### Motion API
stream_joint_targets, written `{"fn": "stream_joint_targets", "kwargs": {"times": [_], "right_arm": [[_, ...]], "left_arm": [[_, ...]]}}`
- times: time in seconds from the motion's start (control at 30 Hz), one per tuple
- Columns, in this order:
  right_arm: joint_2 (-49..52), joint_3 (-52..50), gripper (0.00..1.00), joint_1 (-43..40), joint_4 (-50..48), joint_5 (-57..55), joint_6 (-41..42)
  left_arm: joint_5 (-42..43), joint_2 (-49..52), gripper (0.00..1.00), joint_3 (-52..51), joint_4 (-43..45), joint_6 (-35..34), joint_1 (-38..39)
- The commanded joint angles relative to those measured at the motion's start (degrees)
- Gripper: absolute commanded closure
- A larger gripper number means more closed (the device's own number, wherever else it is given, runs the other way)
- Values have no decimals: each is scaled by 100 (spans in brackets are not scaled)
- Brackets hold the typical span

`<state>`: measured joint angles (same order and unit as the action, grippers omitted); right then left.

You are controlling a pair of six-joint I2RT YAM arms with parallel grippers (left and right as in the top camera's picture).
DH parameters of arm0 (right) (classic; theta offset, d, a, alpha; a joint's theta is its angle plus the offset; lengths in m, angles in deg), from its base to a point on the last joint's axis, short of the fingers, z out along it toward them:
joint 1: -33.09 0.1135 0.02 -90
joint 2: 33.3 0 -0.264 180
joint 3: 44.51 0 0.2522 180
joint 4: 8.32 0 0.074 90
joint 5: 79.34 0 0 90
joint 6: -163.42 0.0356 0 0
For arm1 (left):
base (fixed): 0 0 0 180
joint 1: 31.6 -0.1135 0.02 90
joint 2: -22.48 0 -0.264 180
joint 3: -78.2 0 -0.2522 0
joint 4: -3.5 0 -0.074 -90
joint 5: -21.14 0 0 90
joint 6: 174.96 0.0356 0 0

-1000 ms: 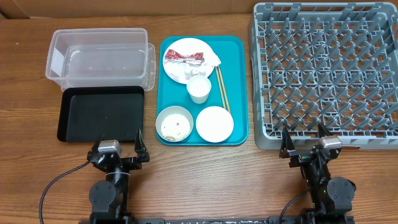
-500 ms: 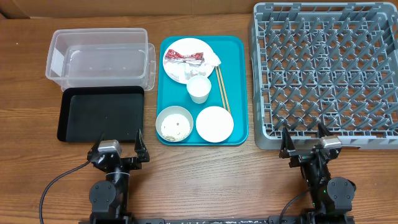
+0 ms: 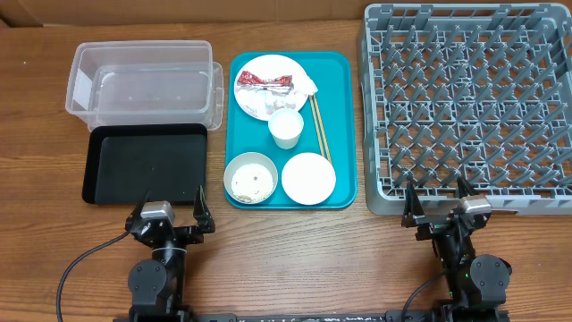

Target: Sort waste into correct bins and load items into the dishwasher

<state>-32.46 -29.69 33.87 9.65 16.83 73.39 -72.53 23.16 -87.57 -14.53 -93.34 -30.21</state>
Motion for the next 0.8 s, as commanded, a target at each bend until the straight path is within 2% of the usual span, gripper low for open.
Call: {"fn": "stream_joint_targets", "kwargs": {"times": [0.0, 0.33, 0.5, 0.63, 0.77], "right_arm": [[-68, -59, 0, -4, -72, 107, 22], [-68, -59, 0, -4, -125, 267, 22], [-68, -57, 0, -4, -295, 339, 22], [-68, -57, 0, -4, -380, 474, 24], [-68, -7, 0, -4, -376, 765, 24]], "left_arm": [[33, -44, 0, -20, 17, 111, -46], [35, -44, 0, -20, 48, 111, -46], [70, -44, 0, 31, 382, 195, -46], [72, -20, 0, 396, 533, 323, -46], [74, 348, 0, 1115, 116, 734, -46]]}}
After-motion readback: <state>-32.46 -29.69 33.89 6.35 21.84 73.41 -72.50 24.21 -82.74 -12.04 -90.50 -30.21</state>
